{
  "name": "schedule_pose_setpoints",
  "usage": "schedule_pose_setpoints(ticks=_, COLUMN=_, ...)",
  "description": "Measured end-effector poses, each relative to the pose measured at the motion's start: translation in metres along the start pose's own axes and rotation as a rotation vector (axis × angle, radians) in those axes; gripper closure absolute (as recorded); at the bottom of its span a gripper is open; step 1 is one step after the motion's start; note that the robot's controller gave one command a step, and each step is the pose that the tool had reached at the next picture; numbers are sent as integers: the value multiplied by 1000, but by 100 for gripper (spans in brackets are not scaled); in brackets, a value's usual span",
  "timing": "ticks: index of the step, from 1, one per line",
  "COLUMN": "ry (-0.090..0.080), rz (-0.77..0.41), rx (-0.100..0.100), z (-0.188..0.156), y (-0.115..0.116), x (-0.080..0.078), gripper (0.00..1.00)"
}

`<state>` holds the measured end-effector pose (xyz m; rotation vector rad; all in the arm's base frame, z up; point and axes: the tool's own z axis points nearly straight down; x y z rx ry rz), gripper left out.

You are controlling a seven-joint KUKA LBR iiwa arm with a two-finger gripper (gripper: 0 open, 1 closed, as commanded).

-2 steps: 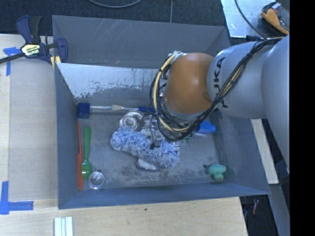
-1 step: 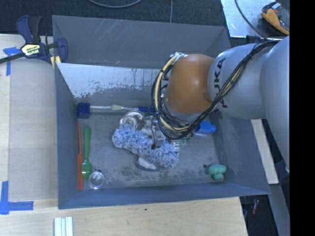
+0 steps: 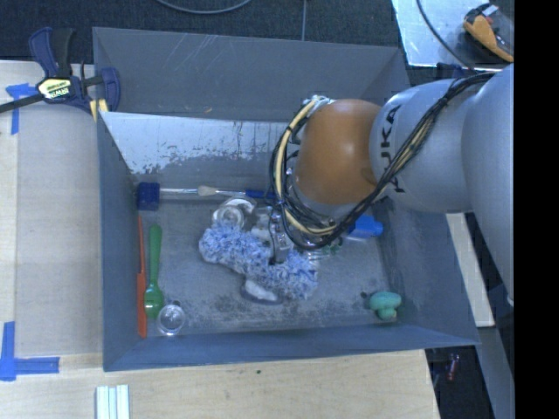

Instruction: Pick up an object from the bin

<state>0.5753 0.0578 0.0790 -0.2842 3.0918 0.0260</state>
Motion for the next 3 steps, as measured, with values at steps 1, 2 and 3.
schedule_pose_setpoints(ticks=1, ry=6, rz=-11, rx=4, z=-81, y=-4, x=1, gripper=100)
schedule_pose_setpoints(ticks=2, ry=-3, rz=-8, rx=4, z=-144, y=-2, x=-5, gripper=100)
schedule_pose_setpoints(ticks=3, ry=-9, rz=2, rx=6, z=-221, y=-13, x=8, gripper=100)
